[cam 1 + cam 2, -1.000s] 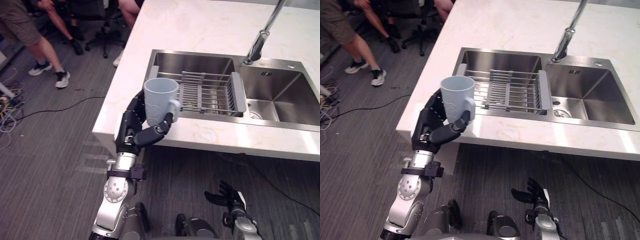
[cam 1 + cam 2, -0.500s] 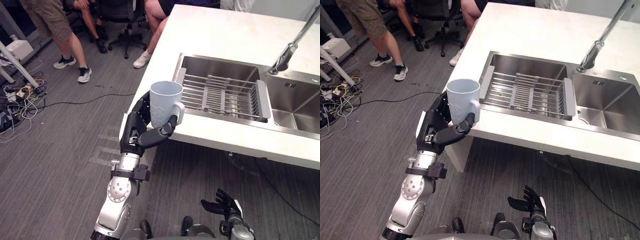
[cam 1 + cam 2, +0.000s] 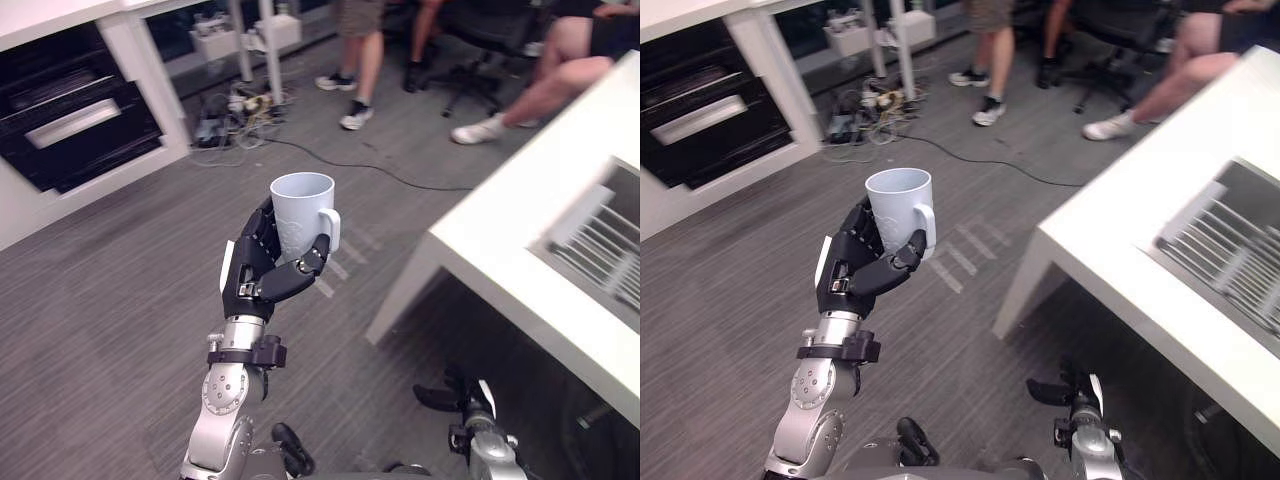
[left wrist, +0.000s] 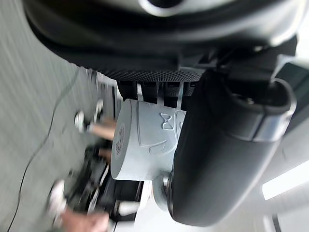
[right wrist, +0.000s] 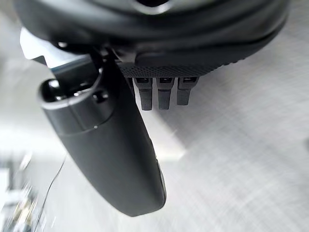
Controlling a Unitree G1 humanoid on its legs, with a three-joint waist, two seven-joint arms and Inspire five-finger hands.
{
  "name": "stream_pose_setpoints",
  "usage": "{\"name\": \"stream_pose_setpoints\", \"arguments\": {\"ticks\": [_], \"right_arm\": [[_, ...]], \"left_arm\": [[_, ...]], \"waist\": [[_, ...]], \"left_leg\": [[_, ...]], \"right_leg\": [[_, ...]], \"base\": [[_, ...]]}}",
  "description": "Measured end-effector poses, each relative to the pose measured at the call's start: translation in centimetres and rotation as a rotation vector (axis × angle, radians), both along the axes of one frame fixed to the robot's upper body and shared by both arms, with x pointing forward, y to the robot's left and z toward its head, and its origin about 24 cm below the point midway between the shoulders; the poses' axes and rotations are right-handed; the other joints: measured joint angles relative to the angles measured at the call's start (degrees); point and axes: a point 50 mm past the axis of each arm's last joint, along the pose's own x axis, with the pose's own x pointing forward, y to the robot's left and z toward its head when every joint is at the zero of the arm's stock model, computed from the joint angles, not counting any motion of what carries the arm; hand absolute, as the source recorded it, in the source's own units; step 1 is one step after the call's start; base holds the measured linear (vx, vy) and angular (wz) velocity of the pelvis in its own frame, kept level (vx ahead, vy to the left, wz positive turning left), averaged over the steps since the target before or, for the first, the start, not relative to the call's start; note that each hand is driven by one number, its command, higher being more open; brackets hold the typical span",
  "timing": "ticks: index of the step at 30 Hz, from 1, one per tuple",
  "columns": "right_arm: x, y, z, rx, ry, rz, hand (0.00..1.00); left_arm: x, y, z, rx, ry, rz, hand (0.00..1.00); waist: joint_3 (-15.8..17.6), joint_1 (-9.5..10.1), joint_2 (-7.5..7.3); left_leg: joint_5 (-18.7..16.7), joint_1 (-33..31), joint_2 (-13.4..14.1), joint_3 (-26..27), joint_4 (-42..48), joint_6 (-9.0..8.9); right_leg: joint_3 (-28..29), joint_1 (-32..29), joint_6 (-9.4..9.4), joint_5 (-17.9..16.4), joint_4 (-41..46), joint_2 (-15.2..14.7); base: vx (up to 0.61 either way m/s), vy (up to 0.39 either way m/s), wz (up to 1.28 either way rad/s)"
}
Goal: Walk over to the sink, pick up the cup, carry it to the dishwasher, place the cup inside the dishwasher, then close the dishwasher door
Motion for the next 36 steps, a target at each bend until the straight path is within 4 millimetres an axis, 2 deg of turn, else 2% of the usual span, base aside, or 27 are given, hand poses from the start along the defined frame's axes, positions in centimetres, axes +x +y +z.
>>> {"name": "stream_pose_setpoints", "arguments": {"ticks": [1,2,3,4,6,7,8,9,10,11,12,13,14,15,16,17,21,22,28,31,33,36], "right_arm": [[0.3,0.3,0.0,0.009,-0.003,0.005,0.90],[0.4,0.5,0.0,0.013,-0.006,0.007,0.90],[0.8,0.9,0.1,0.022,-0.013,0.023,0.90],[1.0,1.5,0.2,0.031,-0.024,0.036,0.90],[1.2,2.1,0.4,0.039,-0.042,0.050,0.90],[1.1,2.3,0.5,0.044,-0.056,0.055,0.90],[0.9,2.4,0.6,0.047,-0.061,0.054,0.90],[0.6,2.5,0.6,0.049,-0.063,0.052,0.90],[-0.5,2.4,0.3,0.051,-0.044,0.045,0.90],[-0.9,2.4,0.1,0.053,-0.034,0.042,0.90],[-1.5,2.4,-0.1,0.058,-0.017,0.039,0.90],[-1.9,2.5,-0.3,0.060,-0.003,0.042,0.90],[-2.0,2.2,-0.3,0.045,0.003,0.057,0.90],[-1.7,2.3,-0.2,0.046,-0.005,0.063,0.90],[-1.1,2.4,0.1,0.046,-0.023,0.075,0.90],[-1.0,2.3,0.3,0.040,-0.037,0.076,0.90],[-2.0,0.9,0.3,0.011,-0.021,0.033,0.90],[-4.3,2.5,-0.9,0.034,0.056,0.094,0.90],[-4.5,2.7,-1.0,0.041,0.059,0.092,0.90],[-5.8,2.9,-1.7,0.059,0.105,0.071,0.90],[-7.7,3.4,-2.7,0.083,0.175,0.050,0.90],[-8.6,4.0,-3.3,0.108,0.224,0.037,0.90]], "left_arm": [[-0.1,-0.2,-0.1,0.002,0.007,-0.012,0.30],[-0.1,-0.3,-0.2,0.005,0.011,-0.019,0.30],[-0.2,-0.4,-0.3,0.014,0.014,-0.030,0.30],[-0.3,-0.3,-0.3,0.025,0.016,-0.035,0.30],[-0.3,-0.3,-0.4,0.026,0.017,-0.037,0.30],[-0.3,-0.4,-0.4,0.030,0.018,-0.043,0.30],[-0.3,-0.4,-0.4,0.034,0.019,-0.049,0.30],[-0.2,-0.6,-0.6,0.034,0.023,-0.058,0.30],[-0.2,-0.9,-1.0,0.031,0.043,-0.073,0.30],[-0.2,-0.9,-1.2,0.025,0.051,-0.078,0.30],[-0.3,-0.9,-1.4,0.029,0.059,-0.085,0.30],[-0.4,-0.6,-1.7,0.042,0.072,-0.090,0.30],[-0.6,-0.5,-2.2,0.038,0.094,-0.082,0.30],[-0.7,-0.3,-2.3,0.032,0.100,-0.076,0.30],[-0.8,0.0,-2.4,0.030,0.105,-0.064,0.30],[-0.8,0.0,-2.4,0.031,0.105,-0.068,0.30],[-0.8,-0.4,-2.4,0.032,0.096,-0.109,0.30],[-1.4,-0.8,-2.9,0.033,0.119,-0.130,0.30],[-1.3,-0.7,-2.9,0.033,0.119,-0.124,0.30],[-0.7,-1.2,-2.8,0.032,0.112,-0.140,0.30],[-0.3,-1.4,-3.6,0.017,0.149,-0.124,0.30],[-0.3,-1.3,-5.2,0.047,0.218,-0.115,0.30]], "waist": [[0.09,-0.55,-0.05],[0.20,-0.88,0.16],[0.44,-0.89,0.51],[0.58,-1.06,0.74],[0.60,-1.07,0.63],[0.57,-1.41,0.68],[0.55,-1.83,0.62],[0.55,-2.43,0.62],[0.47,-2.66,0.44],[0.42,-2.45,0.11],[0.14,-2.09,-0.73],[-0.53,-1.87,-1.45],[-1.20,-0.95,-0.21],[-1.35,-0.39,0.25],[-1.47,-0.24,0.48],[-1.43,-0.37,0.29],[-1.41,-0.59,0.21],[-2.85,-0.45,-3.46],[-2.83,-0.47,-3.60],[-2.83,-1.23,-3.77],[-2.99,-1.22,-3.67],[-3.11,-0.96,-3.48]], "left_leg": [[-1.47,0.81,-1.84,-3.66,1.18,1.19],[-2.17,1.32,-2.31,-5.37,1.53,1.36],[-3.07,2.39,-2.92,-8.45,1.48,1.88],[-3.24,3.65,-3.74,-11.40,0.72,1.56],[-3.35,5.50,-5.60,-15.16,-0.33,0.82],[-3.31,6.17,-6.75,-17.89,-0.30,0.93],[-3.37,6.39,-7.31,-19.49,-0.19,0.82],[-3.52,6.49,-8.00,-21.65,0.23,0.62],[-4.03,6.80,-8.38,-23.10,0.74,-0.26],[-4.17,7.19,-8.53,-23.30,0.56,-0.49],[-4.37,7.66,-8.85,-23.41,0.44,-0.84],[-4.90,7.75,-9.18,-24.33,0.81,-1.75],[-5.12,7.68,-7.52,-25.07,0.77,-2.45],[-5.37,7.68,-6.56,-25.12,0.77,-2.92],[-5.53,7.83,-4.96,-25.37,0.63,-4.11],[-5.54,8.34,-3.87,-25.72,0.06,-5.43],[-4.81,11.33,-2.91,-26.03,-2.71,-7.69],[-3.26,10.22,-1.04,-25.82,-4.11,-6.84],[-3.27,11.25,-0.62,-23.77,-3.97,-6.87],[-3.27,11.99,0.24,-21.69,-3.78,-6.93],[-3.50,13.36,1.59,-17.85,-3.38,-7.45],[-4.40,13.07,3.76,-14.46,-1.11,-8.94]], "right_leg": [[6.91,-1.66,-4.39,2.16,9.09,-3.16],[12.65,-3.30,-5.56,1.64,12.92,-3.32],[25.01,-7.80,-4.37,-3.03,18.46,0.08],[33.26,-10.81,-4.18,-6.59,20.51,4.58],[40.20,-14.18,-4.29,-9.89,17.60,9.10],[45.49,-16.31,-3.71,-11.09,13.44,12.25],[49.07,-17.06,-3.26,-11.37,10.92,14.06],[54.08,-17.63,-2.24,-11.76,7.53,16.48],[59.50,-18.19,-0.40,-11.00,2.51,19.11],[59.93,-18.31,0.90,-9.79,0.60,19.59],[59.63,-18.37,1.15,-6.21,-2.84,19.64],[58.94,-18.39,2.43,-1.91,-5.80,19.63],[57.47,-16.83,1.73,-1.49,-8.57,20.81],[57.26,-16.05,1.10,-0.89,-10.10,21.53],[56.69,-14.36,0.22,0.14,-12.60,22.88],[55.90,-13.01,-0.51,0.71,-14.47,23.76],[55.07,-9.20,-1.51,1.38,-18.36,24.70],[54.51,-6.66,-3.24,8.41,-27.01,26.82],[55.75,-6.65,-3.28,8.64,-27.10,27.20],[54.18,-5.30,-3.39,8.80,-27.95,27.08],[48.38,-4.15,-4.59,7.90,-27.74,26.29],[41.12,-3.49,-4.61,7.93,-27.56,25.33]], "base": [[0.19,0.407,1.46],[0.18,0.250,1.47],[0.19,0.162,1.40],[0.19,0.136,1.32],[0.21,0.099,1.21],[0.22,0.058,1.26],[0.24,0.003,1.33],[0.25,-0.041,1.73],[0.25,-0.063,1.70],[0.25,-0.103,1.58],[0.25,-0.157,1.16],[0.31,-0.215,1.02],[0.26,-0.186,0.59],[0.25,-0.169,0.10],[0.21,-0.161,-0.03],[0.19,-0.165,0.04],[0.15,-0.120,0.03],[0.05,-0.028,0.01],[0.00,-0.001,-0.12],[0.00,-0.016,0.07],[-0.02,-0.038,0.05],[-0.04,-0.055,-0.03]]}}
